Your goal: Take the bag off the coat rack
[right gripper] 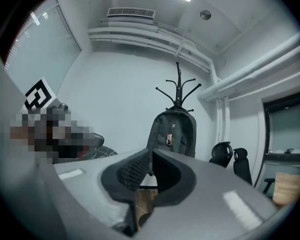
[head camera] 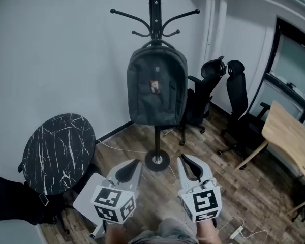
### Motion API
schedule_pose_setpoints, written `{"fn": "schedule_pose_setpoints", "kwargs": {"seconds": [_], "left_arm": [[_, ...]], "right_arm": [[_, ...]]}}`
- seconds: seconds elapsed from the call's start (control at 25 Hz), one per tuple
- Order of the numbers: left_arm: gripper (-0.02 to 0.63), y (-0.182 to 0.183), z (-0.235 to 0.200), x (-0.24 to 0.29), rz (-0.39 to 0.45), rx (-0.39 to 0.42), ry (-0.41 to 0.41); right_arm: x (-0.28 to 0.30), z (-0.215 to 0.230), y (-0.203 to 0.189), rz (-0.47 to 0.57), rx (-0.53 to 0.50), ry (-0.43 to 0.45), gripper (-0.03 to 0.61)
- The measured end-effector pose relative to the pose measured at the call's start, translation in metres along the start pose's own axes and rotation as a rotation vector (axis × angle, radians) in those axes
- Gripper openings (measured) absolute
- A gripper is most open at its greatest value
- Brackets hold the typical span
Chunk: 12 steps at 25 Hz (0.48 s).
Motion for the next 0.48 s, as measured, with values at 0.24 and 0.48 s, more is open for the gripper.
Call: {"fn": "schedule_pose_setpoints", "kwargs": {"seconds": [0.24,0.48], "left_arm": [[0.028,-0.004,-0.012,0.013,-0.017,-0.013,-0.007],[0.029,0.008,-0.021,0.032,0.001,0.004,0.0]], "right_arm": [[0.011,0.005,-0.005,0.002,0.01,-0.013,0.015],[0.03,0.021,-0.004,0.026,0.007,-0.025,0.015]]}}
Point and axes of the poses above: the fingertips, and each gripper's own axes: x forward along the fingers, z to its right, y out of its top, the point moved 9 cm from there along -x, backward along the fingers, and after that the axes turned 8 degrees about -y, right-handed, at the moved point
